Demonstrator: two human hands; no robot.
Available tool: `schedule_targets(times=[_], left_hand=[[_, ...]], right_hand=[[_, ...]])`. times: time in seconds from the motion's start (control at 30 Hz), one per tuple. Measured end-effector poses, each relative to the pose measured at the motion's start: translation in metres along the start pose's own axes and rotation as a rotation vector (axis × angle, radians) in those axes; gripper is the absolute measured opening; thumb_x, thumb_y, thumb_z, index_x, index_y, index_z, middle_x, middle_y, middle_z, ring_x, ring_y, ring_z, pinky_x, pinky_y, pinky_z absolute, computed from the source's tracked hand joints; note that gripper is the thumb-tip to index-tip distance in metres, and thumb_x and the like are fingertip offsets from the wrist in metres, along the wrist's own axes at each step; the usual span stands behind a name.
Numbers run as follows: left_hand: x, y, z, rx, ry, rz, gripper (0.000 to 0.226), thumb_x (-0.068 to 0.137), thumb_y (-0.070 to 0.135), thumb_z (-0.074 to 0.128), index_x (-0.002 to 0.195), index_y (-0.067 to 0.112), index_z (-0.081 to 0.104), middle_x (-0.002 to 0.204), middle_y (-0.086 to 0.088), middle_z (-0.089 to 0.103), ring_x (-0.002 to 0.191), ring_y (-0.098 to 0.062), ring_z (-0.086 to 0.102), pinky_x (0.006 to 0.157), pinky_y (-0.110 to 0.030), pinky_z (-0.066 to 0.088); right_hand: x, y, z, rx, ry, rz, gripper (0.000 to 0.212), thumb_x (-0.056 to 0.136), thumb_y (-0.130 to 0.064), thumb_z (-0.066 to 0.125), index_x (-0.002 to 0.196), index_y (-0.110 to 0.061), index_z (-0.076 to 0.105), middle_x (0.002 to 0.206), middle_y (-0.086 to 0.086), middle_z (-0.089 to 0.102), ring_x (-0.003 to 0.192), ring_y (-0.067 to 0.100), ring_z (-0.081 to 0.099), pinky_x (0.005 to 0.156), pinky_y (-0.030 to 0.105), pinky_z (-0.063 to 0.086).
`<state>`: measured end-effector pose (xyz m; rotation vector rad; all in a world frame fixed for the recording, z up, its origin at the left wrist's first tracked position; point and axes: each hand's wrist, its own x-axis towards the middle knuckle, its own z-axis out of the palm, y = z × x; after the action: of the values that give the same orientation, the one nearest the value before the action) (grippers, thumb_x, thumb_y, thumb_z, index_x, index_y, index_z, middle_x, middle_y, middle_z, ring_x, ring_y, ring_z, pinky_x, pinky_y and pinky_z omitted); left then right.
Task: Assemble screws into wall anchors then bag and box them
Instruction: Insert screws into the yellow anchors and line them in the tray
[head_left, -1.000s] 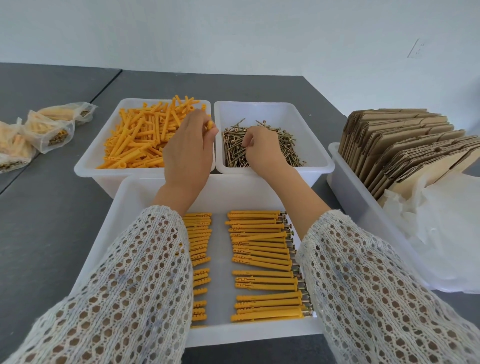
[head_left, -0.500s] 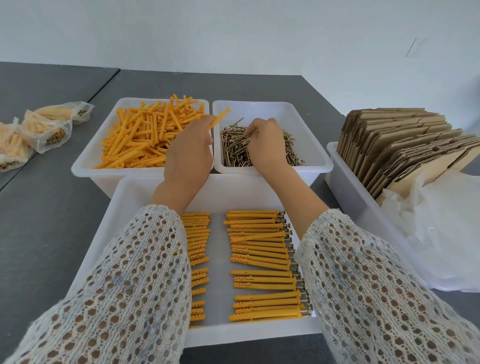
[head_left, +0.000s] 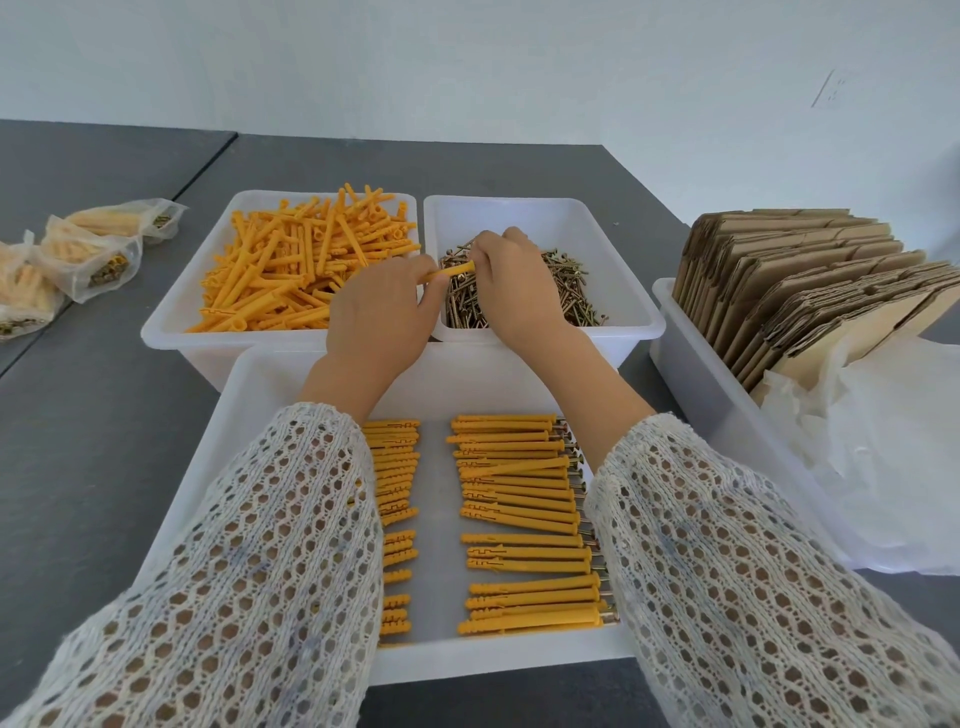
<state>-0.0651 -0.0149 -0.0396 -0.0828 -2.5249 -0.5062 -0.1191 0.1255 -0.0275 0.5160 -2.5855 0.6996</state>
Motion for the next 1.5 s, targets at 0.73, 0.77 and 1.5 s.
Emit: schedule_targets(times=[0.73, 0.77, 1.5], left_hand=[[-0.001, 0.001, -0.002, 0.005, 0.028, 0.036, 0.03, 0.105, 0.036, 0.044, 0.101, 0.02, 0.069, 0.076, 0.006, 0.055, 0.07, -0.019, 0.052, 0.052, -0.03, 0.028], [-0.001, 0.001, -0.002, -0.005, 0.022, 0.044, 0.03, 0.104, 0.035, 0.044, 0.099, 0.02, 0.069, 0.075, 0.004, 0.056, 0.07, -0.02, 0.053, 0.051, -0.03, 0.03], [-0.003, 0.002, -0.001, -0.096, 0.003, 0.049, 0.023, 0.105, 0.03, 0.046, 0.098, 0.015, 0.062, 0.061, 0.014, 0.041, 0.063, -0.02, 0.048, 0.049, -0.028, 0.025]], right_hand=[[-0.003, -0.008, -0.005, -0.103, 0.186, 0.049, 0.027, 0.103, -0.03, 0.043, 0.1, -0.007, 0.057, 0.094, 0.007, 0.054, 0.091, 0.024, 0.049, 0.062, 0.03, 0.034], [-0.004, -0.01, -0.005, -0.102, 0.172, 0.013, 0.027, 0.103, -0.029, 0.043, 0.1, -0.007, 0.056, 0.095, 0.008, 0.056, 0.091, 0.024, 0.049, 0.063, 0.03, 0.035], [-0.004, -0.012, -0.006, 0.018, 0.242, 0.021, 0.015, 0.102, -0.013, 0.042, 0.102, -0.003, 0.052, 0.097, 0.011, 0.057, 0.087, 0.026, 0.05, 0.067, 0.036, 0.041]])
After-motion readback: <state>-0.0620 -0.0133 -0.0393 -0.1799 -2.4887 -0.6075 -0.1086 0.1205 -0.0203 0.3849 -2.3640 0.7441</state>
